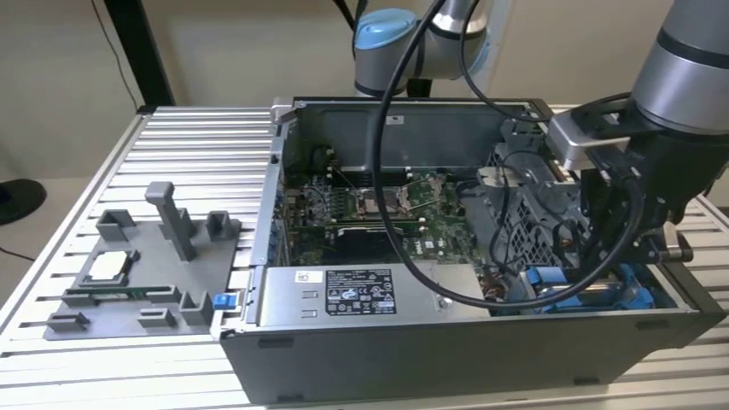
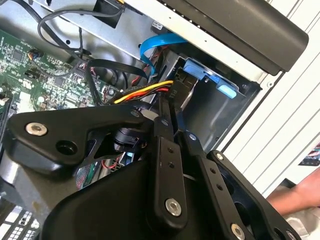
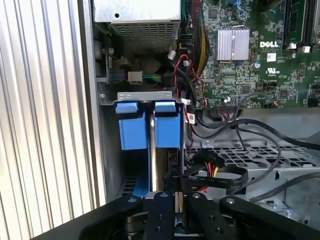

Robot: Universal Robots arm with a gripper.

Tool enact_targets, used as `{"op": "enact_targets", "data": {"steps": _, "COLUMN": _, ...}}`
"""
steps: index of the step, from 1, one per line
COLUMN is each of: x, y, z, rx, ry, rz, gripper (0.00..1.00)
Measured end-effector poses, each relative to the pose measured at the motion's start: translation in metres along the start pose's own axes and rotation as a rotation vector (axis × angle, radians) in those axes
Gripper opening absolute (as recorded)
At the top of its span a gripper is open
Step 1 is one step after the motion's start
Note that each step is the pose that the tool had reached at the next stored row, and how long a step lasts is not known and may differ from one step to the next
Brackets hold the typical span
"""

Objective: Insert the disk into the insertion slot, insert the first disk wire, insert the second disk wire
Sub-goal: 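Insert the second disk wire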

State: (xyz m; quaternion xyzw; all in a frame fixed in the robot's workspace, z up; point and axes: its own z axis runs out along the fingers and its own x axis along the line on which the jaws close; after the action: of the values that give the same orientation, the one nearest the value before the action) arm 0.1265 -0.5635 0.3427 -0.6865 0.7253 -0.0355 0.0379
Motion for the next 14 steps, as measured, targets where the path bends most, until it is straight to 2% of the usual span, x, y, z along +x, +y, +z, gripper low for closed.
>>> {"op": "enact_targets", "data": {"steps": 14, "x": -0.0015, "y": 0.0008, "z": 0.0043, "rx": 0.0004, "ry": -0.0005, "rz": 0.0, "gripper": 0.0}}
